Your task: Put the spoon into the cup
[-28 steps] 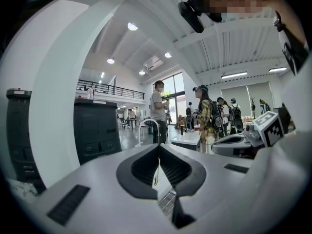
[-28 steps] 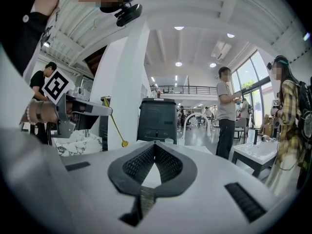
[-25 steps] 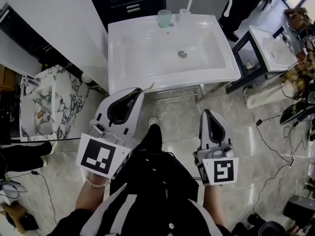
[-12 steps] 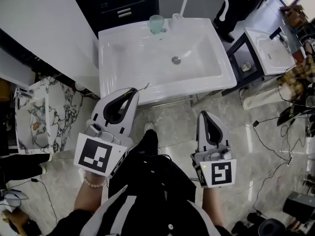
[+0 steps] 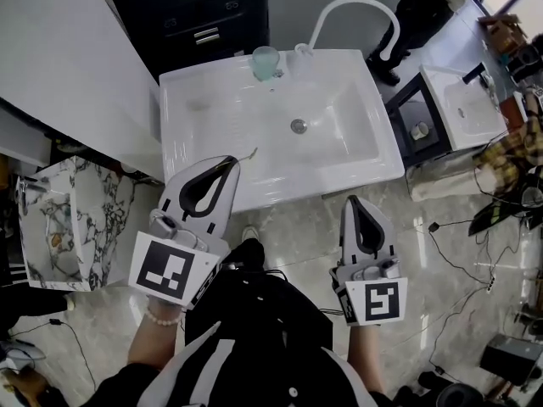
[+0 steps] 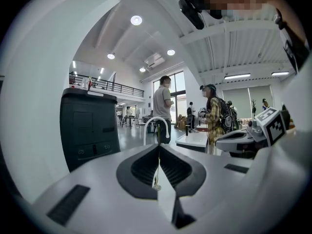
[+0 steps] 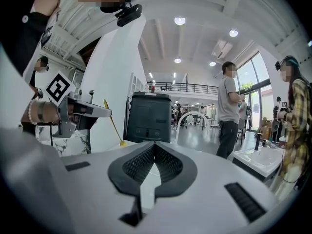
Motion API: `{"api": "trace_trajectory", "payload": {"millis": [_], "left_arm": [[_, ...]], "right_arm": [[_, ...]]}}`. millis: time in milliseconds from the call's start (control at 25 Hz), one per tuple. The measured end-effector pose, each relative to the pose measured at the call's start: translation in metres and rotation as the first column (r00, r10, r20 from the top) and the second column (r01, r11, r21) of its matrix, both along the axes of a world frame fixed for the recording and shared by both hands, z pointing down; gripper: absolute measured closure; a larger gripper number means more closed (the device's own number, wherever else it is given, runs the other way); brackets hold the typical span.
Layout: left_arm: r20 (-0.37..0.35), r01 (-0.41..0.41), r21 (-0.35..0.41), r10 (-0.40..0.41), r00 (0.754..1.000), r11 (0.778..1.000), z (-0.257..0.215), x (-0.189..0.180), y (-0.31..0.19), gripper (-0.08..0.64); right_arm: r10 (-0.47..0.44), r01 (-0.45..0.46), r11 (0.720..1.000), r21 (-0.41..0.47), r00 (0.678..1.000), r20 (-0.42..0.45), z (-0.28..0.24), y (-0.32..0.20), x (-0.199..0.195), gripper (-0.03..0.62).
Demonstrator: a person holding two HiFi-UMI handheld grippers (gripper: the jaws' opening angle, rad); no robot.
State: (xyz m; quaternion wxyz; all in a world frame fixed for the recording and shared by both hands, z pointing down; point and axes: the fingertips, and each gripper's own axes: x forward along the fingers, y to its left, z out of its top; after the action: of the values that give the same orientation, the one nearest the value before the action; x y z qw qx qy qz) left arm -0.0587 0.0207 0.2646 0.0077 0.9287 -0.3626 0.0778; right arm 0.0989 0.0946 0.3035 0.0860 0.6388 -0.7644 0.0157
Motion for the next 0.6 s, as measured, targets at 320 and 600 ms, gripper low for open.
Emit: {"api": "trace_trajectory", "payload": {"millis": [320, 600], "left_arm": [[-0.009, 0.009, 0.001, -0.009, 1.0, 1.0, -0.002, -0.003, -0.047, 0.554], [-0.02, 0.019, -0.004, -0.019, 1.0, 1.0, 0.003, -0.015, -0.077, 0.554]], "right_arm": [[-0.026, 0.026, 1.0, 0.008, 1.0, -0.013, -0.006, -0.051, -0.009, 0.592], [-0.044, 0.044, 0.999, 0.005, 0.999, -0.02, -0.004, -0.085, -0.023, 0.592]]}}
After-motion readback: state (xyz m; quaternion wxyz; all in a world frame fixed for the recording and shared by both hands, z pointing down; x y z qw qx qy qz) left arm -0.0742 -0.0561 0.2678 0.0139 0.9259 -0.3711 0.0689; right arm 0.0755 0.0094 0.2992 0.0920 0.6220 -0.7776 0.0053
